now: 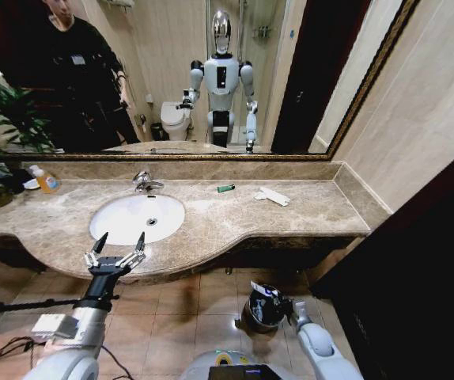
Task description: Pick up the trash from the sink and place it in the trash bin.
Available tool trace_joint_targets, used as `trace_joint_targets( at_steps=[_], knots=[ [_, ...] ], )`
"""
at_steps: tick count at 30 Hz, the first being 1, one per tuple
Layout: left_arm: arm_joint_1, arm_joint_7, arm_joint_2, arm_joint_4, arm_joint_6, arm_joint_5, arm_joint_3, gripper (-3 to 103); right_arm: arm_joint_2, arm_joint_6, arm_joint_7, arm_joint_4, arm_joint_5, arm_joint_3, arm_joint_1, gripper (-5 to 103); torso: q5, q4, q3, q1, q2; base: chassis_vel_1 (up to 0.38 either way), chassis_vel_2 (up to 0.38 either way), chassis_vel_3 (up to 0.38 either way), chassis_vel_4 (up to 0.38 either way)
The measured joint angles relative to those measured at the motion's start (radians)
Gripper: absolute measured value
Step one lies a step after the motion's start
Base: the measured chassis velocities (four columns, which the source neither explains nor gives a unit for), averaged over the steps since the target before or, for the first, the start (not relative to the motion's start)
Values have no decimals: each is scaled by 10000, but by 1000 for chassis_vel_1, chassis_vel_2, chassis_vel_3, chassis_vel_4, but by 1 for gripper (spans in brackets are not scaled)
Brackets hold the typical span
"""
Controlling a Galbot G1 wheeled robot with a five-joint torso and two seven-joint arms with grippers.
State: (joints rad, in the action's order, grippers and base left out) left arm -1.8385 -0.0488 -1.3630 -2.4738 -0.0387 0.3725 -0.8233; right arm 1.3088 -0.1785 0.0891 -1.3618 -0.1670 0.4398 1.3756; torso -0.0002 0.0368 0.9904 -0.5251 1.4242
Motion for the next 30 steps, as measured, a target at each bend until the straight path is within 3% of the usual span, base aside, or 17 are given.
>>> trace_joint_targets(
  at_steps=[3,12,14,17,18,23,30],
  knots=[
    [0,0,0,0,0,0,0,100,159,212,-5,379,397,17,-170,18,0,-1,0,0,0,0,0,0,0],
    [0,0,0,0,0,0,0,100,496,1181,-261,1345,1156,69,-681,54,1,0,0,0,0,0,0,0,0],
    [0,0,0,0,0,0,0,100,504,1235,-278,1408,1162,71,-717,54,0,0,0,0,0,0,0,0,0],
    [0,0,0,0,0,0,0,100,519,1333,-317,1575,1151,77,-802,71,1,0,0,0,0,0,0,0,0],
    [0,0,0,0,0,0,0,100,519,1333,-317,1575,1151,77,-802,71,1,0,0,0,0,0,0,0,0],
    [0,0,0,0,0,0,0,100,517,1367,-316,1683,1063,88,-825,93,1,0,0,0,0,0,0,0,0],
    [-1,0,1,0,0,0,0,100,581,1324,-308,1765,931,98,-848,100,2,0,0,0,0,0,0,0,0]
  ],
)
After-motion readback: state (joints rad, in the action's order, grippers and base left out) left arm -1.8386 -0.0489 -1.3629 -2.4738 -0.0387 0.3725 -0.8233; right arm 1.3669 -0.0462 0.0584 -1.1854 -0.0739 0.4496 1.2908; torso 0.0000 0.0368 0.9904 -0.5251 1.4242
